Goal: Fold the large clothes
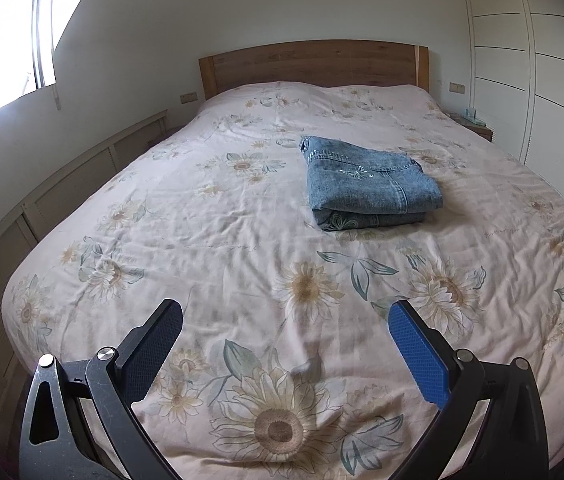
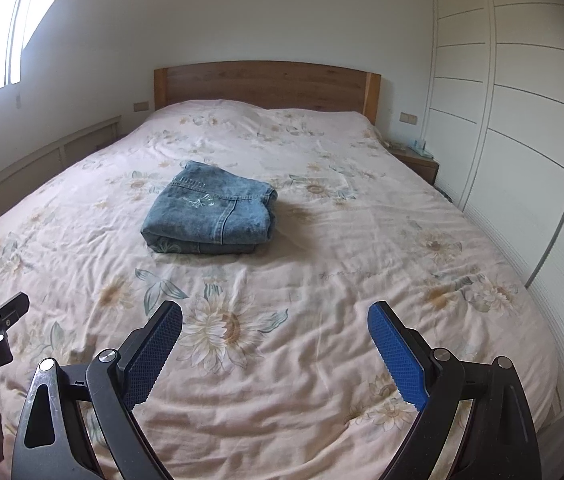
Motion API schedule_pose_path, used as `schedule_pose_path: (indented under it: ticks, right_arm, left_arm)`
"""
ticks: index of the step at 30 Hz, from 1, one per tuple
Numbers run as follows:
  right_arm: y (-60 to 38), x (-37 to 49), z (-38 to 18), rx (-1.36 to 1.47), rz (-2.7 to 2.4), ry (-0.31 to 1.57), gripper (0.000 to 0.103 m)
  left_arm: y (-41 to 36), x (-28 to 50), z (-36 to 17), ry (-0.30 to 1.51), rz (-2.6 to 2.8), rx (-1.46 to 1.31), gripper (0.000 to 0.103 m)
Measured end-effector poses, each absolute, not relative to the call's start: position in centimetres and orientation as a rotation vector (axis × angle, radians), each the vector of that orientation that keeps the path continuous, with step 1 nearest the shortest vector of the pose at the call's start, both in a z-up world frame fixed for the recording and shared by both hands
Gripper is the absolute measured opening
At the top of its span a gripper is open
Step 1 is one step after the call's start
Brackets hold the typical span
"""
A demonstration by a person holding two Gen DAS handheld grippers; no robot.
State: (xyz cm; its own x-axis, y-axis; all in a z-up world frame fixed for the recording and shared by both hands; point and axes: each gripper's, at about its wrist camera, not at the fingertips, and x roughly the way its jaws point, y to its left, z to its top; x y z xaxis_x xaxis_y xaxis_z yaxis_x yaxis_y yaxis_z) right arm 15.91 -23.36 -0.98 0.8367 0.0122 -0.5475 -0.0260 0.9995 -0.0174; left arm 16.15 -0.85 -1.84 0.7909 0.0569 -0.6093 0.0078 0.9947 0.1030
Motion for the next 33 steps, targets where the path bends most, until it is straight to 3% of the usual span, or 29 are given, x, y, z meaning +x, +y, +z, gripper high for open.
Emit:
schedule_pose_path:
  ticks: [33]
  right_arm:
    - [-25.2, 17.0, -3.2, 0.004, -0.018, 0.615, 0.095]
  left_arm:
    - [-1.4, 17.6, -3.1, 0.674, -0.003, 0.083, 0.102]
